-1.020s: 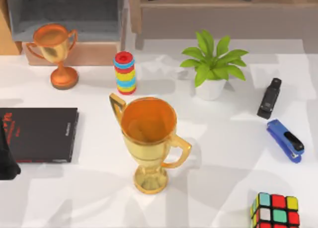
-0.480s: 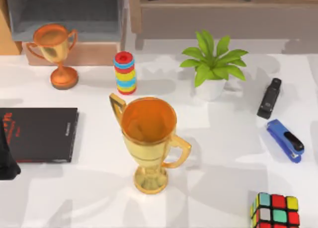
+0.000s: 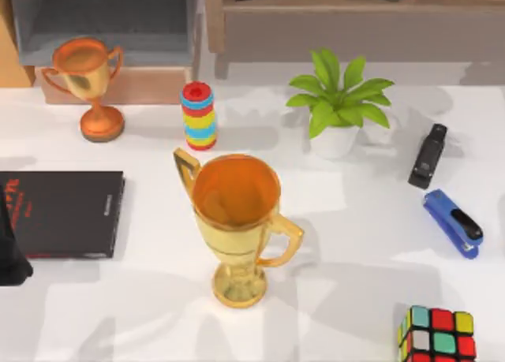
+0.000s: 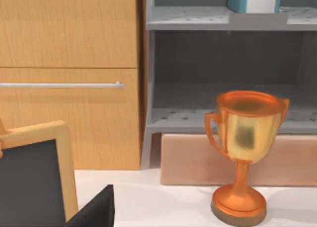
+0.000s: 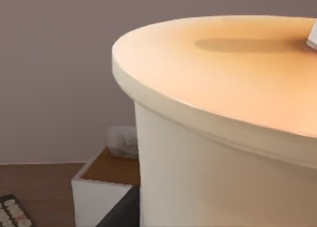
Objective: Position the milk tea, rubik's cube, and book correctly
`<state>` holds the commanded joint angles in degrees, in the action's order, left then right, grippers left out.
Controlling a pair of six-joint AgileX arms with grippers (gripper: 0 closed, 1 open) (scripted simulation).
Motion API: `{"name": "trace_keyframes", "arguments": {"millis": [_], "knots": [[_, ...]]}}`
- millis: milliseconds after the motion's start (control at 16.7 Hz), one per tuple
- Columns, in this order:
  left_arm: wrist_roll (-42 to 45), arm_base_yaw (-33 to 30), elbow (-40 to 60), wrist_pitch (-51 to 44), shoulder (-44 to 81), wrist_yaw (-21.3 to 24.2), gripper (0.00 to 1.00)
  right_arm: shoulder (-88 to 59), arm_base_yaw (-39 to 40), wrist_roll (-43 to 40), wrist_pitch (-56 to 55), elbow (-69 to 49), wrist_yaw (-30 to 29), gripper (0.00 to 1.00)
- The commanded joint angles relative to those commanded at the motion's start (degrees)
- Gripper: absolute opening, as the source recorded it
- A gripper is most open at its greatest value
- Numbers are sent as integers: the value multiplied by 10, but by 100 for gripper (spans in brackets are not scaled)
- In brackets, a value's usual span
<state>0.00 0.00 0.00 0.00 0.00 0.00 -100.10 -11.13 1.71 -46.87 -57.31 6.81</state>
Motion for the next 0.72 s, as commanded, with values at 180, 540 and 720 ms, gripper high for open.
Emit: {"name": "trace_keyframes", "arguments": {"millis": [180, 540, 720], "knots": [[0, 0, 0, 0, 0, 0, 100, -12, -52, 16, -55, 6, 17, 0], [0, 0, 0, 0, 0, 0, 100, -82, -158, 20, -154, 31, 97, 0], [0, 0, 0, 0, 0, 0, 100, -132, -184, 5, -177, 44, 152, 0]]}}
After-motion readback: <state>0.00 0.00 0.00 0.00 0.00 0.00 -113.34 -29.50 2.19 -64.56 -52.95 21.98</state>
